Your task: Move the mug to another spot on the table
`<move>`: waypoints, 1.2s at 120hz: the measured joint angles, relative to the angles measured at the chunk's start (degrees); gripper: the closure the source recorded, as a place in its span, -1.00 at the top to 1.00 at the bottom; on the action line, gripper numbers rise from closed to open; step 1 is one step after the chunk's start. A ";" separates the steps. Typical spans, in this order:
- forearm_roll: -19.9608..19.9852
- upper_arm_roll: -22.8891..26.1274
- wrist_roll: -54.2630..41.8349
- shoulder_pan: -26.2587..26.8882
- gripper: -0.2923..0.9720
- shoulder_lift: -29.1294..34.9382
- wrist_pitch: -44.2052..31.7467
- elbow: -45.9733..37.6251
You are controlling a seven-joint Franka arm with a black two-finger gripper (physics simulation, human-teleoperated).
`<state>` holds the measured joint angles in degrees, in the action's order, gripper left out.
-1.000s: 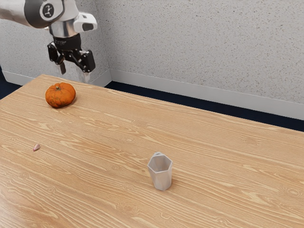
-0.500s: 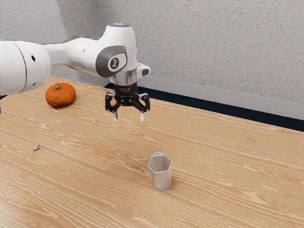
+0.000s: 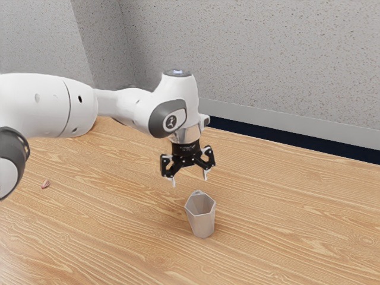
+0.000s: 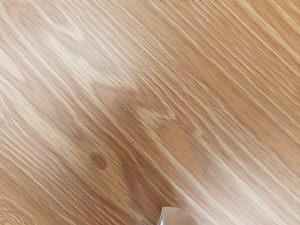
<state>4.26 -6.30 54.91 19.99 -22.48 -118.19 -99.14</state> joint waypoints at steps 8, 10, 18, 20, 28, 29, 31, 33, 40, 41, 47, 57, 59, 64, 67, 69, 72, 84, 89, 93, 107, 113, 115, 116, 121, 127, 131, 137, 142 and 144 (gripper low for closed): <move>-0.11 0.49 1.93 0.02 0.54 -0.53 -1.40 -0.02; -0.16 0.65 2.36 0.04 0.54 -0.64 -1.73 -0.02; -0.33 1.01 3.55 0.12 0.54 -0.90 -2.82 -0.02; -0.40 1.06 3.71 0.12 0.54 -0.95 -3.04 -0.02; -1.24 1.16 4.00 0.08 0.54 -1.12 -3.77 -0.08; -1.33 1.16 4.00 0.08 0.54 -1.14 -3.84 -0.09; -1.50 1.17 4.00 0.07 0.54 -1.18 -3.98 -0.10; -1.66 1.18 4.00 0.06 0.54 -1.21 -4.11 -0.13; -2.06 1.19 3.93 0.18 0.54 -1.26 -4.50 -0.20; -2.09 1.19 3.92 0.28 0.54 -1.26 -4.57 -0.24; -2.15 1.20 3.88 0.84 0.54 -1.24 -5.08 -0.88; -2.11 1.20 3.83 1.11 0.54 -1.22 -5.85 -1.70; -2.10 1.20 3.82 1.12 0.54 -1.23 -5.99 -1.94; -2.06 1.20 3.80 1.15 0.54 -1.21 -6.34 -2.33; -2.05 1.20 3.79 1.17 0.54 -1.24 -6.53 -2.48; -2.04 1.20 3.78 1.17 0.54 -1.24 -6.64 -2.55; -2.03 1.23 3.76 1.18 0.54 -1.26 -6.78 -2.63; -2.00 1.39 3.70 1.13 0.54 -1.28 -7.26 -2.83; -1.99 1.43 3.67 1.11 0.54 -1.28 -7.41 -2.94; -1.97 1.44 3.65 1.11 0.54 -1.29 -7.54 -3.13; -0.08 1.46 3.49 0.78 0.54 -1.31 -7.95 -3.34; 0.69 1.46 3.38 0.70 0.54 -1.33 -8.06 -3.37; 0.98 1.46 3.34 0.69 0.54 -1.33 -8.09 -3.41; 1.12 1.46 3.32 0.69 0.54 -1.34 -8.11 -3.44; 1.69 1.46 3.24 0.60 0.54 -1.36 -8.17 -3.61; 2.16 1.46 3.13 0.53 0.54 -1.38 -8.23 -3.79; 2.39 1.46 3.07 0.50 0.54 -1.53 -8.26 -3.91; 2.63 1.46 2.96 0.44 0.54 -1.84 -8.31 -4.02; 2.78 1.46 2.84 0.41 0.54 -2.31 -8.33 -4.05; 2.83 1.46 2.79 0.41 0.54 -2.46 -8.34 -4.05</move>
<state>7.08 -4.83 57.71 20.40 -24.94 -126.53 -103.19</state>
